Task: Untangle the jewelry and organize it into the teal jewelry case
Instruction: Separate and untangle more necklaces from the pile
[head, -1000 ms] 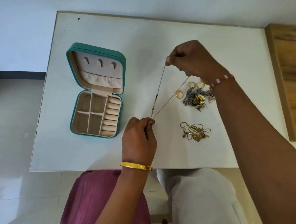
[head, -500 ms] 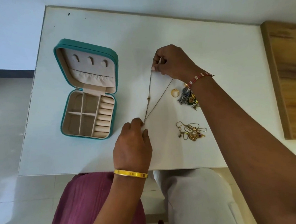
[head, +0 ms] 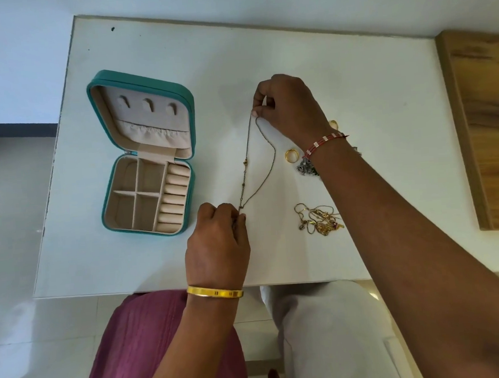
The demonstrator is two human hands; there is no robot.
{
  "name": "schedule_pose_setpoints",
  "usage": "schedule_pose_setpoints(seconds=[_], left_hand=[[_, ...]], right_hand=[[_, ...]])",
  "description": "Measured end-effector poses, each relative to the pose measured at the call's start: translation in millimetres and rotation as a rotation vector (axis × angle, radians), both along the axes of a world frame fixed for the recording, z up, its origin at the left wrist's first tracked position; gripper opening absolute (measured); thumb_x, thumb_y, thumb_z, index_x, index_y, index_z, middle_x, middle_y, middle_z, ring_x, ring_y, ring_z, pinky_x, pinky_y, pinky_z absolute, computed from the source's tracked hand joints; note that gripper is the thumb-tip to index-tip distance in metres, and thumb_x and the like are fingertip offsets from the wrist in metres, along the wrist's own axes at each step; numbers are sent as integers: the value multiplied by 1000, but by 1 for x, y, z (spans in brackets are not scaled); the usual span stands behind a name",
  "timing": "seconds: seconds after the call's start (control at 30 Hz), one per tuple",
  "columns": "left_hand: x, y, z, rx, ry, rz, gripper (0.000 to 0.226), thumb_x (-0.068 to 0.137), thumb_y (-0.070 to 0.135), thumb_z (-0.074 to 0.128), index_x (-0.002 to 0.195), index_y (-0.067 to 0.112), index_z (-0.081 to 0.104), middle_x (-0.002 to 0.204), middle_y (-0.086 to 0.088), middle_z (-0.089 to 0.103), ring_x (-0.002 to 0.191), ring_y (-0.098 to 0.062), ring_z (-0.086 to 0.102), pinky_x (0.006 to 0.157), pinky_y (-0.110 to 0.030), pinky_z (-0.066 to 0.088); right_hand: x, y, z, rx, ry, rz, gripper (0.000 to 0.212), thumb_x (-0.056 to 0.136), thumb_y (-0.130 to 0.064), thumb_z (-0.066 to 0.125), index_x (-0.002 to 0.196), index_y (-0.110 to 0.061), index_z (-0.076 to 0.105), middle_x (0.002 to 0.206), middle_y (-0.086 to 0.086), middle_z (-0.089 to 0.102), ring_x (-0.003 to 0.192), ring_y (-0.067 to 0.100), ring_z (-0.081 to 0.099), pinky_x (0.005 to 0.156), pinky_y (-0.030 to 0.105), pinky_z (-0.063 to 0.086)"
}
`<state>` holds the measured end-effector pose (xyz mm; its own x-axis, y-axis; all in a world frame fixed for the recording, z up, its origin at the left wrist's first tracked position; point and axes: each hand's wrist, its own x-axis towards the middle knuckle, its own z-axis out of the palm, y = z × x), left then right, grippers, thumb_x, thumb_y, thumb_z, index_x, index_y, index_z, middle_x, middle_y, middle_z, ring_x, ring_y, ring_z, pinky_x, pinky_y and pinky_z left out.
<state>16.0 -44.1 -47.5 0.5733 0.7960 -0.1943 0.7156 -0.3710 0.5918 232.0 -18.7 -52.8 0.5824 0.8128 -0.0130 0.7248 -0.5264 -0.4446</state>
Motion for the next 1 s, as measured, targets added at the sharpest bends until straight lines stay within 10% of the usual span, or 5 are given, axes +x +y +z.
schedule_pose_setpoints(seconds=[0.53,0.8,1.0], left_hand=[[-11,-9,12,-22,-209,-15,19,84,7,59,100,11,68,85,-5,63,60,-12,53,57,-9,38],[-7,-27,5,-208,-251,-76,19,85,7,57,95,17,68,79,5,57,64,-5,54,64,-7,42],[-6,-26,-2,-297,-293,-30,21,86,4,55,93,18,68,79,2,62,70,-18,61,72,-31,54]], right_hand=[[-56,-96,23,408,132,-353,13,84,-7,62,94,-8,70,86,1,61,71,-2,53,70,5,40],[-116,-158,8,134,175,-470,14,82,-7,66,96,-5,69,89,10,65,80,19,61,72,18,44],[-120,-151,0,13,-27,-321,9,82,-5,65,90,-2,68,83,14,61,79,29,59,65,30,45]])
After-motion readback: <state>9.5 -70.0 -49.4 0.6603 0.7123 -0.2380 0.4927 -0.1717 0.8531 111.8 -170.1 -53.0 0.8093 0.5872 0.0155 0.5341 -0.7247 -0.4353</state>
